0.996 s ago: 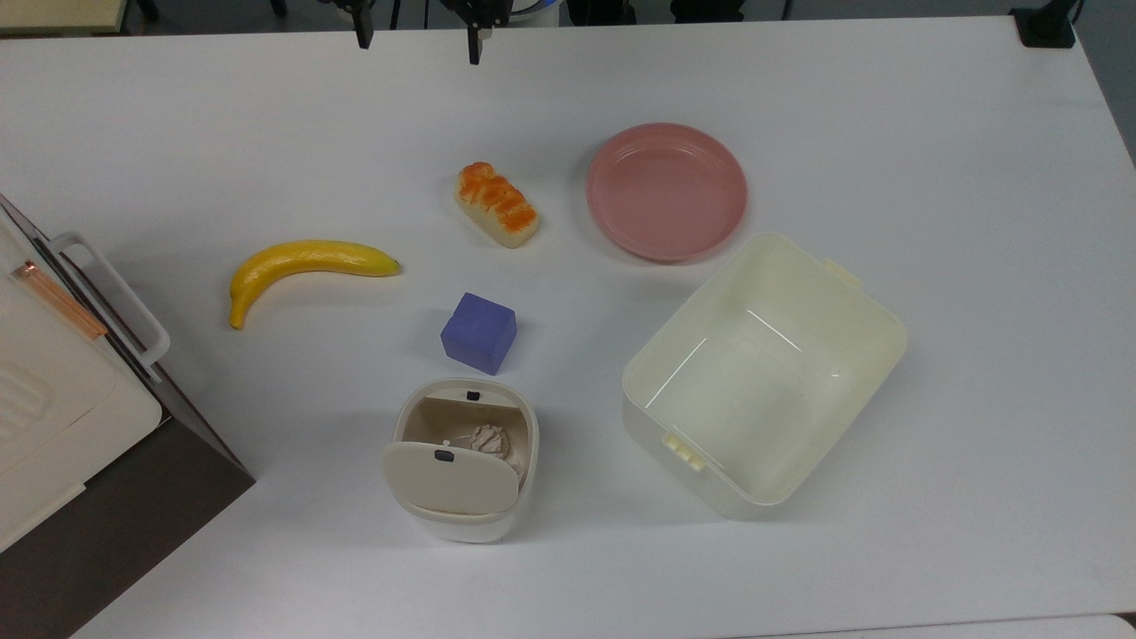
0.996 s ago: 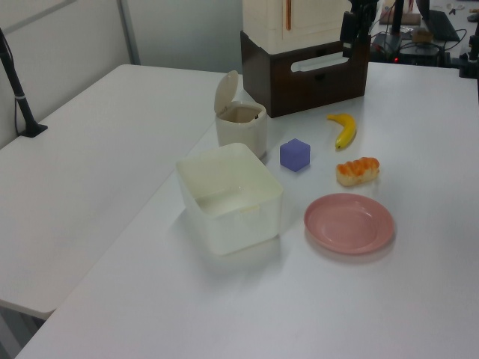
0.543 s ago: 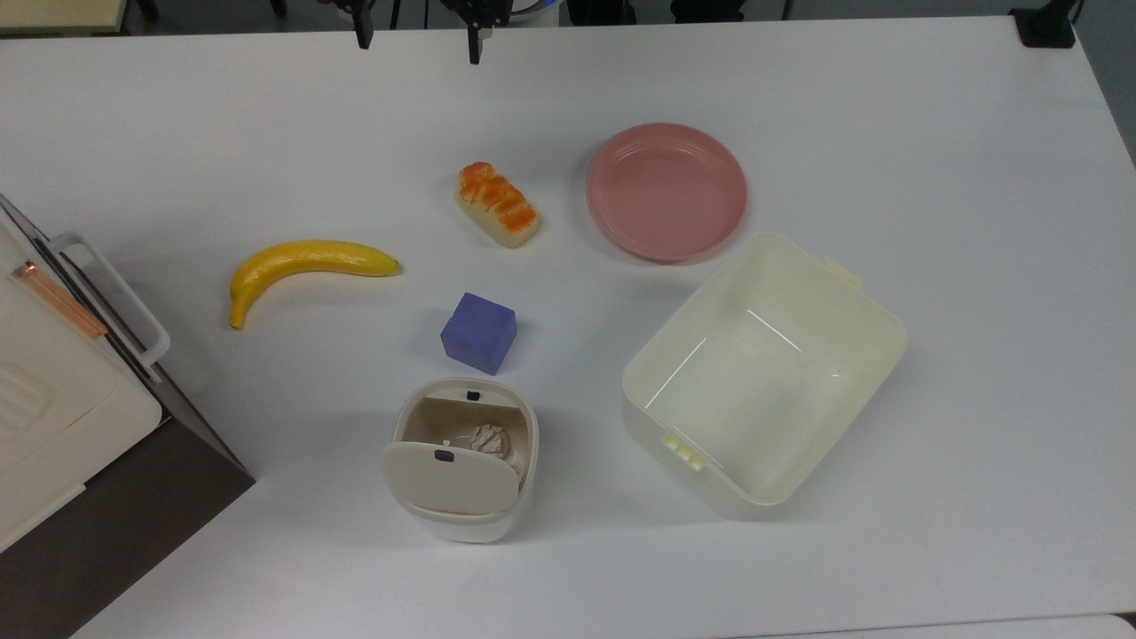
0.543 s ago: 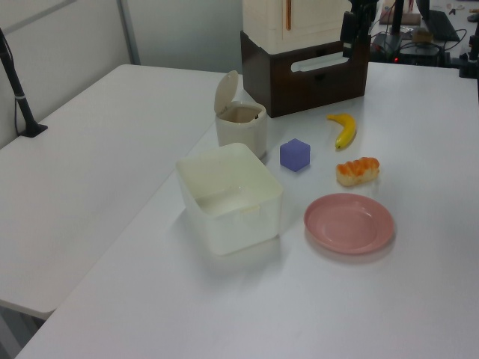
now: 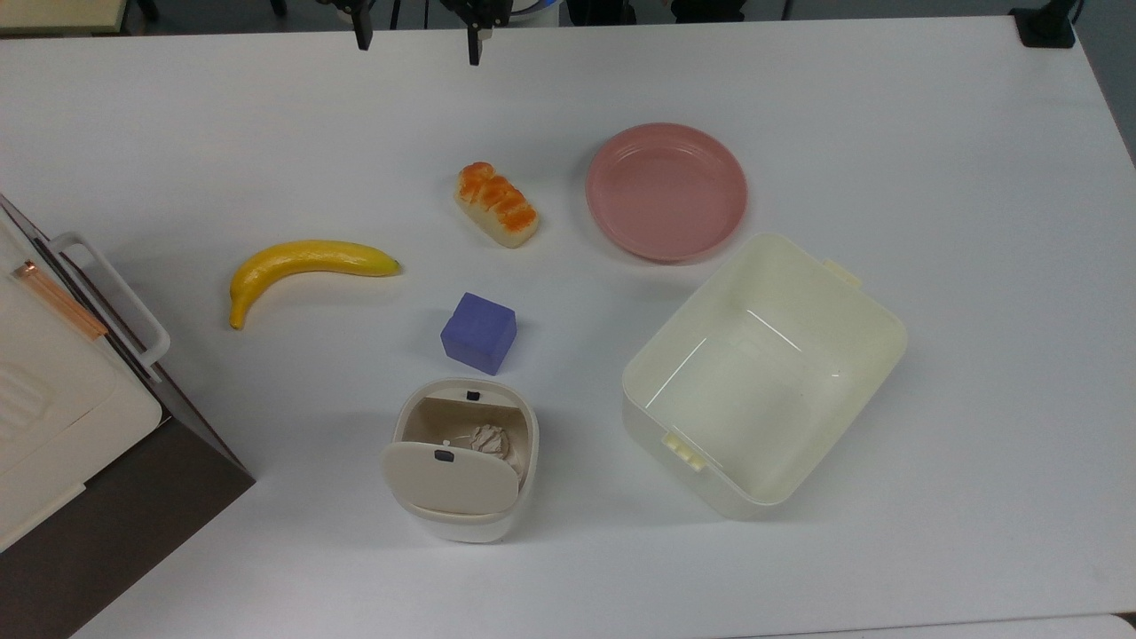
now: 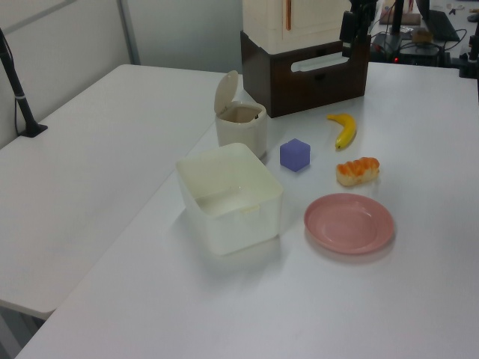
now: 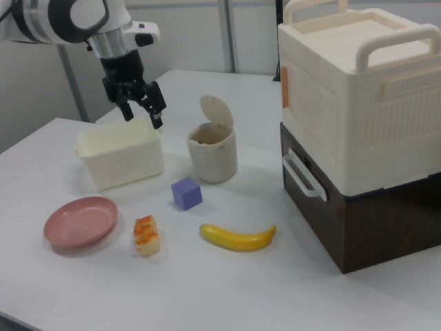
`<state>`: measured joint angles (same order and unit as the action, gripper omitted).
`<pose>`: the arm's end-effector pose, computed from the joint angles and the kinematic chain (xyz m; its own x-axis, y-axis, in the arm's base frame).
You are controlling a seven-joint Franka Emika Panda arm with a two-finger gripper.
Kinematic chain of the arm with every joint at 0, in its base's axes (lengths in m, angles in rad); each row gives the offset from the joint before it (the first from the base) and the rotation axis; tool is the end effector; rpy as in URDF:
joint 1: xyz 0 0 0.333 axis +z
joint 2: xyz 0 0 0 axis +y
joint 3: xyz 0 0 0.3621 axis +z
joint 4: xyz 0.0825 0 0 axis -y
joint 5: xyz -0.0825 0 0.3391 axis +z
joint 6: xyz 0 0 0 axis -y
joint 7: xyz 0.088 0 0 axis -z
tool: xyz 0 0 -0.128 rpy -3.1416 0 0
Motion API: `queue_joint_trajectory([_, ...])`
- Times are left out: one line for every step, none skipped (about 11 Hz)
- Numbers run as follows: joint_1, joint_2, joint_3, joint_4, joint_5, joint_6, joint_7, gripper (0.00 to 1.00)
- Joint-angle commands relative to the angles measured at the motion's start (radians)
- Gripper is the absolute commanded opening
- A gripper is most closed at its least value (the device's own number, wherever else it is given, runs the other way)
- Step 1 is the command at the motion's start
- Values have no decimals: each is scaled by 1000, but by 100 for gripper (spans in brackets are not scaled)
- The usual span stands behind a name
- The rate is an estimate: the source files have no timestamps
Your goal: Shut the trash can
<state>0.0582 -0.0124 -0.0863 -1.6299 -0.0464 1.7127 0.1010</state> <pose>0.5200 -0.0202 0.6437 0.9876 -0.1221 0.0989 -0.1261 -0.9914 0.0355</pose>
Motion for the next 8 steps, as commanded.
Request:
queue_joint_trajectory([17, 5, -18, -8, 26, 59, -15, 100])
queue_joint_trajectory([18, 5, -18, -8, 26, 58, -17, 100])
queue_joint_trajectory([19, 5, -18, -8, 26, 56, -17, 100])
queue_joint_trajectory([19, 3, -18, -8, 26, 53, -17, 100])
queue_joint_trajectory([19, 3, -18, -8, 28, 50, -17, 100])
queue_joint_trajectory([17, 3, -18, -8, 28, 47, -18, 100])
queue_joint_trajectory([18, 3, -18, -8, 28, 45, -20, 100])
queue_joint_trajectory([19, 2, -18, -10, 30, 44, -21, 100])
